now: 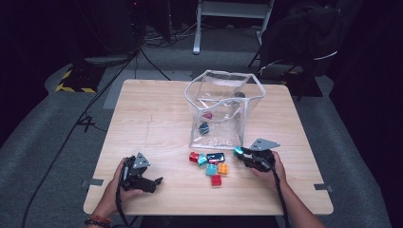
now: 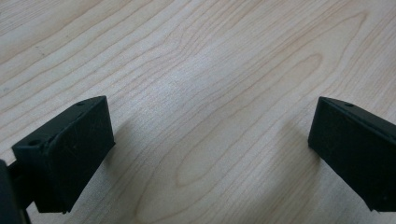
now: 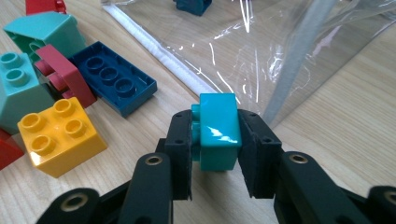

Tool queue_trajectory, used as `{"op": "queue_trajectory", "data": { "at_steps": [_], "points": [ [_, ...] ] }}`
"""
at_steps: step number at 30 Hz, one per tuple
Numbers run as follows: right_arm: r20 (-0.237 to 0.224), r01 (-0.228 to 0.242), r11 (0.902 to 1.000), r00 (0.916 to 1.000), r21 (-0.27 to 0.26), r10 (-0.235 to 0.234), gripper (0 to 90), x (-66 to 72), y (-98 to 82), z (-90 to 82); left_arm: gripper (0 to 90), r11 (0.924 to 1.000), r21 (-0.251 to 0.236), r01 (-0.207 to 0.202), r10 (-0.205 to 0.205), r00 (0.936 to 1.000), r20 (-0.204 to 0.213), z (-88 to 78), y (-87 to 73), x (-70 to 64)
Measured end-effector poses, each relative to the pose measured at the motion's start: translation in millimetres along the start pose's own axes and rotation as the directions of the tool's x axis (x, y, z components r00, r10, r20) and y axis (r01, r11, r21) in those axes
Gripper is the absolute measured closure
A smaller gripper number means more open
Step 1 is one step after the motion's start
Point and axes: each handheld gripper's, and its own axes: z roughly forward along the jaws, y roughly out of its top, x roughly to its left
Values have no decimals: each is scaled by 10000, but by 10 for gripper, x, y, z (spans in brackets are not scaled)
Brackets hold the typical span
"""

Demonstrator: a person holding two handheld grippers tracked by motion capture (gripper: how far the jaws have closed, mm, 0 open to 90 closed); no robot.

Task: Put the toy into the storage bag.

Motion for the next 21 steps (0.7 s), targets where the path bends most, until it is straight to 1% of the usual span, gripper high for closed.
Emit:
{"op": "queue_trajectory", "data": {
  "at_steps": [4, 8, 10, 12, 16, 19, 21],
  "points": [
    [-53, -59, 9998, 10000, -206, 58, 675, -26, 6, -77, 5, 10000, 1, 4, -4, 10000, -1, 0, 0, 0],
    [-30, -141, 9989, 9999, -449, 140, 676, -69, 6, -189, 5, 10000, -2, 1, -1, 10000, 0, 0, 0, 0],
    [50, -158, 9982, 9999, -574, 161, 676, -97, 0, -252, 5, 10000, 5, -27, 27, 10000, -13, -1, 1, 1],
    [230, -204, 9975, 9995, -674, 220, 676, -144, 2, -320, 5, 10000, -1, 1, -1, 10000, -3, 0, 0, 0],
    [322, -570, 9920, 9976, -1125, 610, 676, -264, 10, -472, 4, 10000, -4, -22, 22, 10000, -16, 0, 0, 1],
    [237, -827, 9874, 9960, -1347, 867, 677, -331, 3, -562, 4, 10000, -3, -19, 19, 10000, -16, 0, 0, 1],
    [340, -848, 9866, 9953, -1392, 904, 677, -367, 2, -608, 4, 10000, 4, -13, 13, 10000, -18, -1, 0, 1]
  ]
}}
